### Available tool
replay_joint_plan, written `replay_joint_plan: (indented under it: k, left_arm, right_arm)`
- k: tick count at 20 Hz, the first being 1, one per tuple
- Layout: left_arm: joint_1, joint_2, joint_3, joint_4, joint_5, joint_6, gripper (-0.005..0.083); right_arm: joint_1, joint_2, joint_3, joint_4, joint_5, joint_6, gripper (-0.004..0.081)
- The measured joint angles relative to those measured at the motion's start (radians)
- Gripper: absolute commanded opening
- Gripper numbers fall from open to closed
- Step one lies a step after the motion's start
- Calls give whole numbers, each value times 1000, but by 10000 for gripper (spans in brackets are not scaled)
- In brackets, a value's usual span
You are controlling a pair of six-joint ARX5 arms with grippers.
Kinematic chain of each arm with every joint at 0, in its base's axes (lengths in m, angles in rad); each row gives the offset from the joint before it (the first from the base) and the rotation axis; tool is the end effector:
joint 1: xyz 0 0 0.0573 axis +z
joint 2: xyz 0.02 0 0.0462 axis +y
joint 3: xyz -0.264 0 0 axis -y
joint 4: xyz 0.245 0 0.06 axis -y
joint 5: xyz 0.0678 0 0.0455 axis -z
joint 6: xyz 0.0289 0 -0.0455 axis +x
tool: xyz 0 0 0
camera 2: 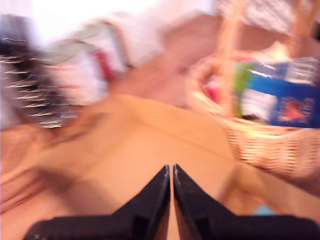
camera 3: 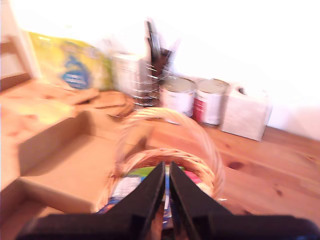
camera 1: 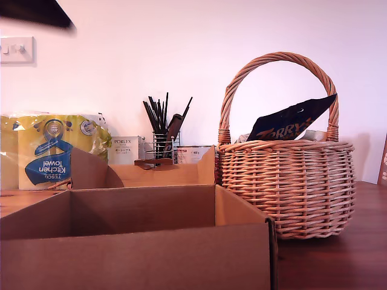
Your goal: Move the bags of Easter eggs from the cardboard box on the left into the woven basket on the right side.
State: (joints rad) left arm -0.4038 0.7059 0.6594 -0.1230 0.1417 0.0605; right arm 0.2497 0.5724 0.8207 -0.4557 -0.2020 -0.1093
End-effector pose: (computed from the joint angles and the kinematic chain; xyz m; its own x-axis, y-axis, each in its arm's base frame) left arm 0.1470 -0.0673 0.3070 0.8418 -0.5133 -0.1670 0.5254 0.8501 0.0358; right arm 0.1099 0.0340 0.3451 0.8794 0.4313 -0.2017 -0.4515 0.8898 -0.0657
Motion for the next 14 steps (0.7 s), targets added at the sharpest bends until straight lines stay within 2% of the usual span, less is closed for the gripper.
replay_joint_plan:
  k: [5,14]
  left_arm:
    - [0,-166,0,-31,-14,-2,-24]
    - [0,-172,0,-173,-16,-2,-24]
  right_arm:
    - [0,-77,0,-49,-2,32,-13]
    - [0,-21,0,-178,-2,35,-13]
